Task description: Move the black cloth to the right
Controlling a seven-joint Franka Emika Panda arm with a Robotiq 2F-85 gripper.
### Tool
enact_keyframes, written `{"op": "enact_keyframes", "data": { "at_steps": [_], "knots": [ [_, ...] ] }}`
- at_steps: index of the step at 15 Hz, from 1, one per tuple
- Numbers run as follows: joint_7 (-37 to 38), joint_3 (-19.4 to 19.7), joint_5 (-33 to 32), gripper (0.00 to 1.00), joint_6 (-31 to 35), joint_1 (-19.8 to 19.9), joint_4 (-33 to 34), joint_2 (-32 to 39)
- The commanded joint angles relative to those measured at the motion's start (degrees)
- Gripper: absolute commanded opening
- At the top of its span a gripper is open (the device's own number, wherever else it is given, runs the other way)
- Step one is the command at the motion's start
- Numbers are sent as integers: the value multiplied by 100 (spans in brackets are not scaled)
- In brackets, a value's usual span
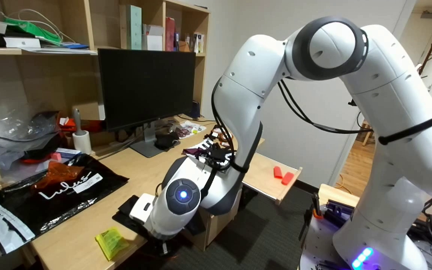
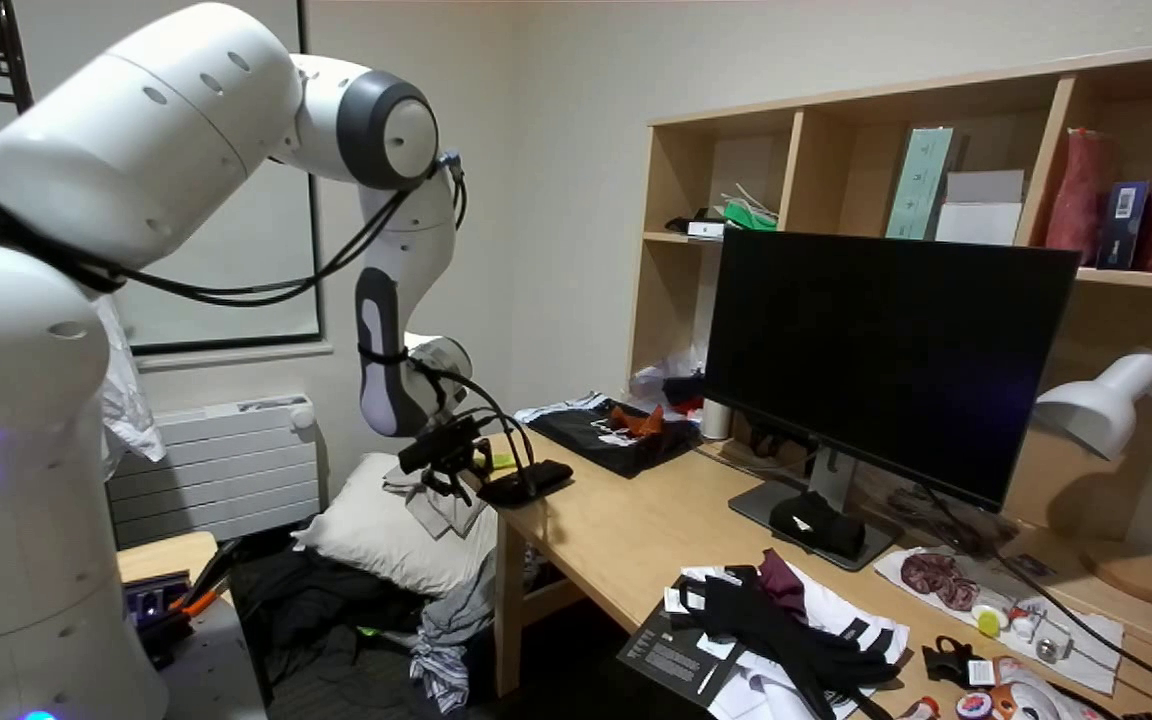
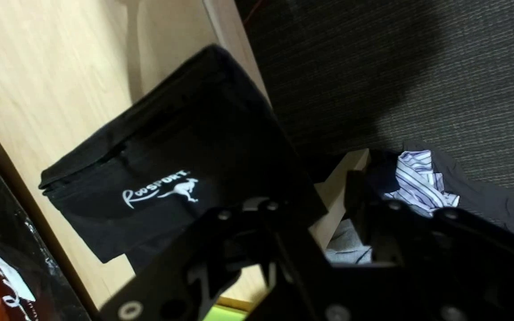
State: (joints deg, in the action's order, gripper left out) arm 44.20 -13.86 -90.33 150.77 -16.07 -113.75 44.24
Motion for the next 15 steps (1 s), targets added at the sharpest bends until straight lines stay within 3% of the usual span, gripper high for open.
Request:
{"op": "enact_keyframes", "data": {
  "at_steps": [1, 5, 10, 15],
  "knots": [
    [159, 1, -50, 11, -3, -38, -9, -43],
    [430, -18, -122, 4, 8, -51, -78, -221],
    [939, -87, -78, 8, 215, 88, -238, -544],
    [2327, -3, -143, 7, 928, 430, -549, -1112]
  ]
}}
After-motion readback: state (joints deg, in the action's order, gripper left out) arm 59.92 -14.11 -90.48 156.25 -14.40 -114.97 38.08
